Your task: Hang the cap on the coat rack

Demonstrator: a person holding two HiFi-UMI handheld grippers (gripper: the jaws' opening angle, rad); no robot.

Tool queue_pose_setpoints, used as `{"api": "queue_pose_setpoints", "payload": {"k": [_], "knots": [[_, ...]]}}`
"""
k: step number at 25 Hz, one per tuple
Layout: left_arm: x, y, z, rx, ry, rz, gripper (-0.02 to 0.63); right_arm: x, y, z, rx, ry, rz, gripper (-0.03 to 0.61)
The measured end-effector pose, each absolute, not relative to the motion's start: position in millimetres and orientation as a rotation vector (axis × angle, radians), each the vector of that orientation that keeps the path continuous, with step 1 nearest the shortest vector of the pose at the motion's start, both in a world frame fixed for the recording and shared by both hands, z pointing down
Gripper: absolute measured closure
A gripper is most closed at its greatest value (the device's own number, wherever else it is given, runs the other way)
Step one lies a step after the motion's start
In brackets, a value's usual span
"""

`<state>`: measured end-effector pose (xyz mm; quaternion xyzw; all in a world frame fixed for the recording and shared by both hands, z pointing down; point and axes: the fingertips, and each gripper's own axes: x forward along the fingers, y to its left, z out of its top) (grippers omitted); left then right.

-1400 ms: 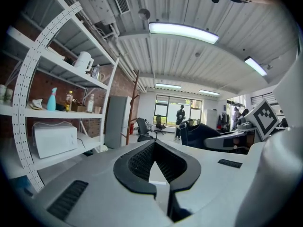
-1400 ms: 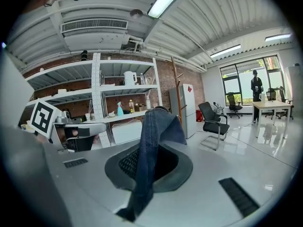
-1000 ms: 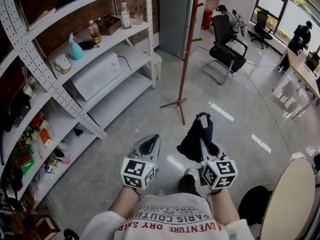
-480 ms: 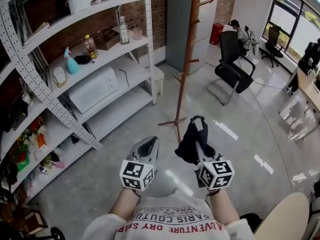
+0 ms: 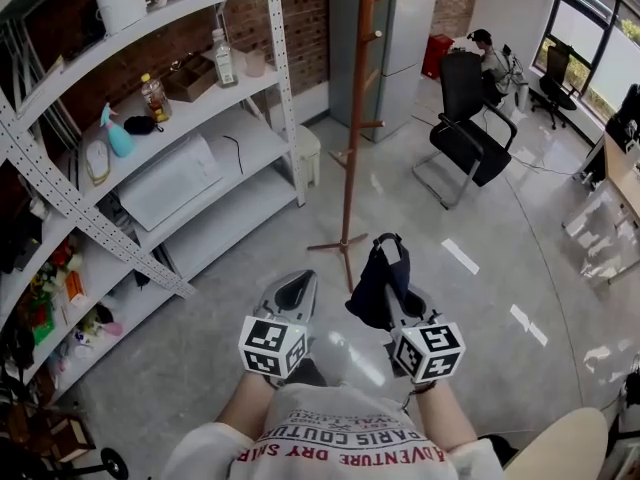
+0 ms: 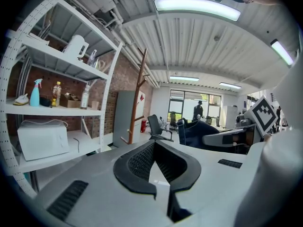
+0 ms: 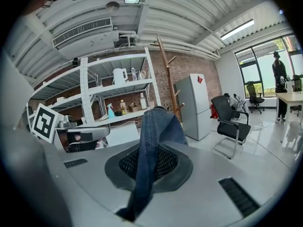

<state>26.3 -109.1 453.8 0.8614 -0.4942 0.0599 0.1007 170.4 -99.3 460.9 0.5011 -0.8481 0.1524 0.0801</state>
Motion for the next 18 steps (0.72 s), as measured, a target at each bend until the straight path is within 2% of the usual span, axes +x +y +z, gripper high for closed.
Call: {"api": "queue_pose_setpoints", "payload": {"k": [6,18], "knots": [[32,-169,448,2.578,-1.421,0.136,0.607,173,-151,458,1.528,-2.521,0.439,0.561],[1,-326,413,2.707,-1.325,0.071,0.607,152,-304,386,1.720,-2.520,0.188,0.561]]}}
